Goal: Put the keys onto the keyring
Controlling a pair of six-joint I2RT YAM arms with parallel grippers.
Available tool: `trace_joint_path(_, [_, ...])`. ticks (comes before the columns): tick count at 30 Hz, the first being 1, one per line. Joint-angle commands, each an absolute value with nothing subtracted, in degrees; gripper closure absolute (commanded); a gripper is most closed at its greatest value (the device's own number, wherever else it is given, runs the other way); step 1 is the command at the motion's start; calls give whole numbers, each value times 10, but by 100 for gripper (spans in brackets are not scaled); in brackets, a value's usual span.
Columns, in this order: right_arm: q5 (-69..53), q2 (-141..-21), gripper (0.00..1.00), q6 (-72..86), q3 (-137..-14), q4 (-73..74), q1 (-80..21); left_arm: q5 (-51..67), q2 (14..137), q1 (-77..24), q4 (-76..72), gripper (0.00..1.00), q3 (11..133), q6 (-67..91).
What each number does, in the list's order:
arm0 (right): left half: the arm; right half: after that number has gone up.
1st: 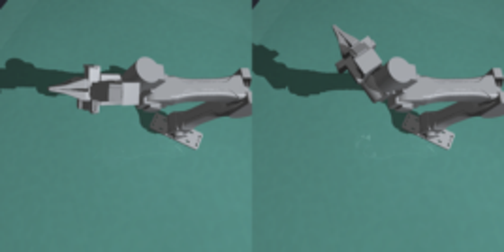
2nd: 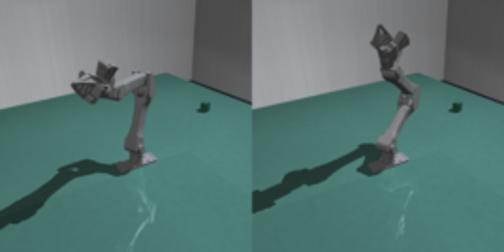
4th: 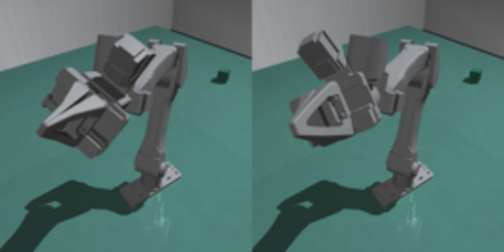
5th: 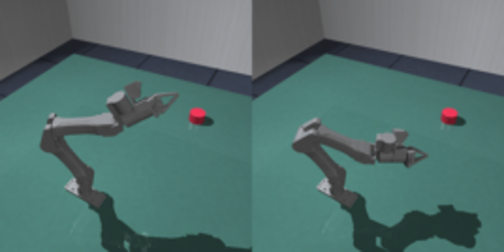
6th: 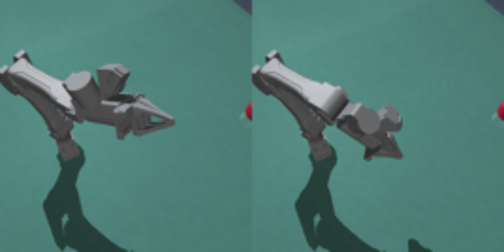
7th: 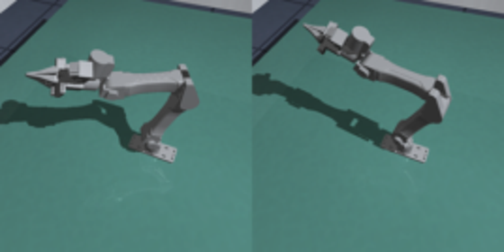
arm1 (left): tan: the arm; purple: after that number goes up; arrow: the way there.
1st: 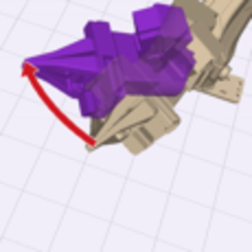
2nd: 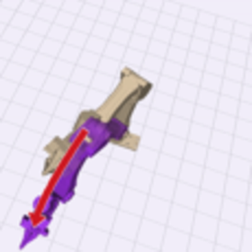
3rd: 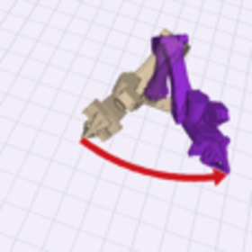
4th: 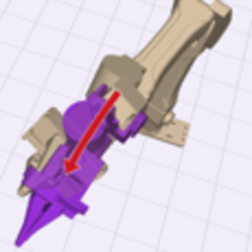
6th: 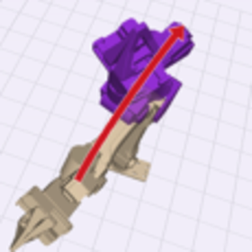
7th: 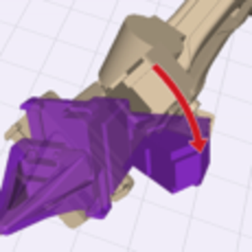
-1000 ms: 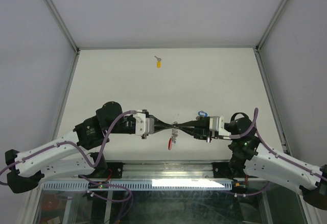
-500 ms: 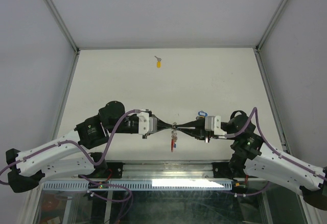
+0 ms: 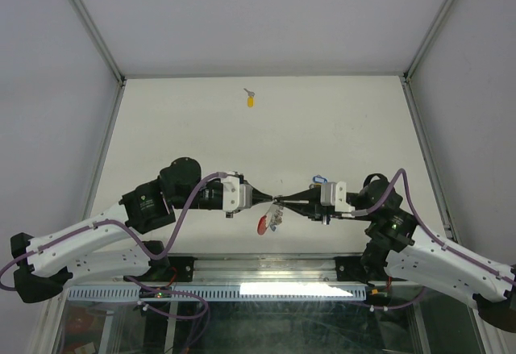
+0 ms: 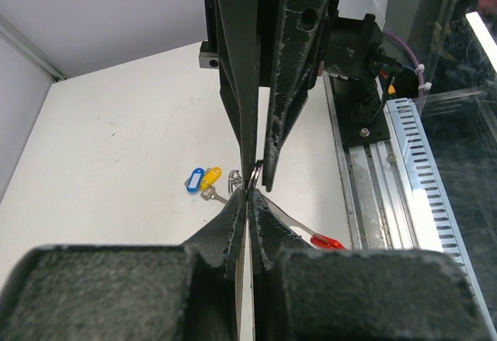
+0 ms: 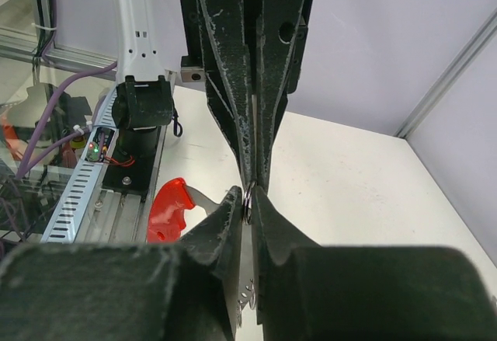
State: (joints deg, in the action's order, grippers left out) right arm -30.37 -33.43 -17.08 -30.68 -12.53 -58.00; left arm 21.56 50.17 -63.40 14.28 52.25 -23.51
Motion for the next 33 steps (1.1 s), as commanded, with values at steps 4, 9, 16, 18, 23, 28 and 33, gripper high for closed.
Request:
trace_joint_path(4, [-274, -326, 100, -178, -343, -117, -584, 213, 498, -635, 130, 100, 554, -245])
trace_joint_path(9, [-269, -325, 100, -182, -348, -98, -584, 205, 495, -635, 129, 100, 557, -242])
trace_joint_path(16, [-277, -312, 100, -148, -307, -200, -584, 215, 472, -634, 115, 70, 541, -232])
trace_joint_path(18, [-282, -308, 100, -129, -288, -247, -584, 217, 464, -635, 111, 69, 536, -229])
trace_joint_path(23, [-280, -305, 100, -84, -248, -363, -584, 227, 456, -635, 109, 77, 533, -222])
trace_joint_path(28, [-272, -318, 100, -55, -222, -457, -584, 247, 463, -634, 85, 81, 528, -212])
trace_joint_path(33, [-284, -343, 100, -45, -220, -511, -584, 251, 472, -635, 78, 78, 529, -209])
